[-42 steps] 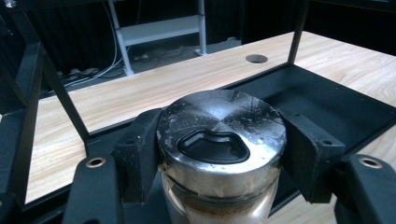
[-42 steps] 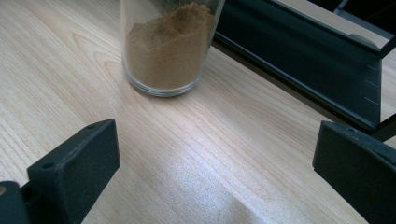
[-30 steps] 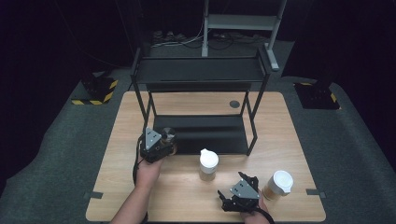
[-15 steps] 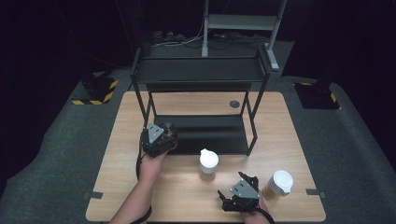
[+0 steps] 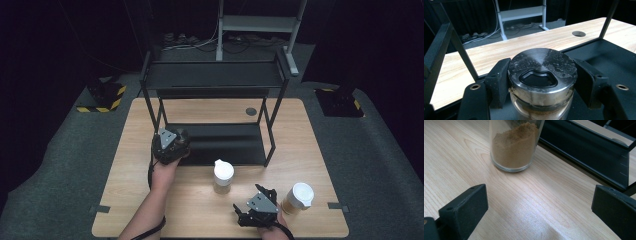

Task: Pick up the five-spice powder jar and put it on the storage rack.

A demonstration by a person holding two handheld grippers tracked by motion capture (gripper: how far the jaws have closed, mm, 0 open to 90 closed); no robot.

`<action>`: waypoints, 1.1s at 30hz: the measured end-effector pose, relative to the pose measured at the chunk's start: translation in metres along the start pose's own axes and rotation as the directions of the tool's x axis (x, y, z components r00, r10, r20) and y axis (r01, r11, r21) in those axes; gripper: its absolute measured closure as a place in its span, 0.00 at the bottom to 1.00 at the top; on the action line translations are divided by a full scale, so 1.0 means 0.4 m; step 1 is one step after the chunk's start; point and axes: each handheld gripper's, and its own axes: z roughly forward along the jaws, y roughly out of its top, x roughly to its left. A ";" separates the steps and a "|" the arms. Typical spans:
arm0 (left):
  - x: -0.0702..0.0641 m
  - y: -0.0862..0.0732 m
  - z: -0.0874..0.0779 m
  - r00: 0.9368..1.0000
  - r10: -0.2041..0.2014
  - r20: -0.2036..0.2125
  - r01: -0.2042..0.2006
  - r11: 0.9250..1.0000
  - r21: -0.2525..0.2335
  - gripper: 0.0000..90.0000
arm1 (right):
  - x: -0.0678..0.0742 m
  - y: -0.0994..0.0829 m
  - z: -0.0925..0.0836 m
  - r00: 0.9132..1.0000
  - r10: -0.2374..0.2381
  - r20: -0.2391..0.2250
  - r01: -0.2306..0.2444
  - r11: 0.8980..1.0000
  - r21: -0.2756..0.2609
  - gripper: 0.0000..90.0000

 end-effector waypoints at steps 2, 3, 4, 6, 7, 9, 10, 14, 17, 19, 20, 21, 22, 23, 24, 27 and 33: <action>-0.002 0.000 0.001 1.000 0.001 -0.004 -0.001 1.000 0.000 0.39 | 0.000 0.000 0.000 1.000 -0.001 0.000 0.001 1.000 0.000 0.00; -0.003 -0.001 0.002 1.000 0.000 -0.004 0.000 1.000 0.001 0.39 | 0.000 0.000 0.000 1.000 -0.001 -0.001 0.001 1.000 0.001 0.00; -0.004 -0.001 0.003 1.000 0.000 -0.003 0.000 1.000 0.003 0.39 | 0.000 0.001 0.000 1.000 -0.002 -0.001 0.002 1.000 0.001 0.00; -0.006 -0.002 0.005 1.000 0.006 -0.002 -0.006 1.000 0.005 0.39 | 0.000 0.001 0.000 1.000 -0.003 -0.001 0.003 1.000 0.002 0.00; -0.007 -0.003 0.006 1.000 0.006 -0.004 -0.006 1.000 0.006 0.39 | 0.000 0.001 0.000 1.000 -0.003 0.000 0.003 1.000 0.001 0.00; -0.010 -0.003 0.009 1.000 0.007 -0.004 -0.007 1.000 0.010 0.39 | 0.000 0.000 0.000 1.000 -0.003 -0.001 0.003 1.000 0.000 0.00; -0.011 -0.004 0.011 1.000 0.009 -0.002 -0.009 1.000 0.011 0.39 | 0.000 0.000 0.000 1.000 -0.004 -0.001 0.004 1.000 0.000 0.00; -0.014 -0.006 0.014 1.000 0.007 0.000 -0.007 1.000 0.010 0.39 | 0.000 0.000 0.000 1.000 -0.004 -0.002 0.004 1.000 0.000 0.00; -0.016 -0.007 0.017 1.000 0.011 0.002 -0.011 1.000 0.013 0.39 | 0.000 0.000 0.000 1.000 -0.004 -0.002 0.004 1.000 0.000 0.00; -0.018 -0.008 0.018 1.000 0.016 0.000 -0.016 1.000 0.017 0.39 | 0.000 0.000 0.000 1.000 -0.005 -0.001 0.005 1.000 0.000 0.00; -0.019 -0.009 0.020 1.000 0.012 0.001 -0.012 1.000 0.017 0.39 | 0.000 0.000 0.000 1.000 -0.006 -0.001 0.006 1.000 0.000 0.00; -0.019 -0.010 0.020 1.000 0.011 0.000 -0.011 1.000 0.018 0.39 | 0.000 0.000 0.000 1.000 -0.006 -0.002 0.006 1.000 -0.001 0.00; -0.019 -0.013 0.020 1.000 0.009 -0.001 -0.009 1.000 0.015 0.39 | 0.000 0.000 0.000 1.000 -0.005 -0.002 0.005 1.000 -0.001 0.00; -0.019 -0.013 0.020 1.000 0.009 -0.001 -0.009 1.000 0.015 0.39 | 0.000 0.000 0.000 1.000 -0.004 -0.002 0.004 1.000 0.000 0.00; -0.018 -0.014 0.020 1.000 0.005 0.000 -0.005 1.000 0.014 0.39 | 0.000 0.000 0.000 1.000 -0.004 -0.002 0.004 1.000 0.000 0.00; -0.015 -0.015 0.020 1.000 0.001 0.003 -0.001 1.000 0.014 0.39 | 0.000 0.000 0.000 1.000 -0.004 -0.001 0.004 1.000 0.000 0.00; -0.005 -0.021 0.017 1.000 -0.011 0.009 0.011 1.000 0.010 0.38 | 0.001 0.000 0.000 1.000 -0.005 0.000 0.005 1.000 -0.001 0.00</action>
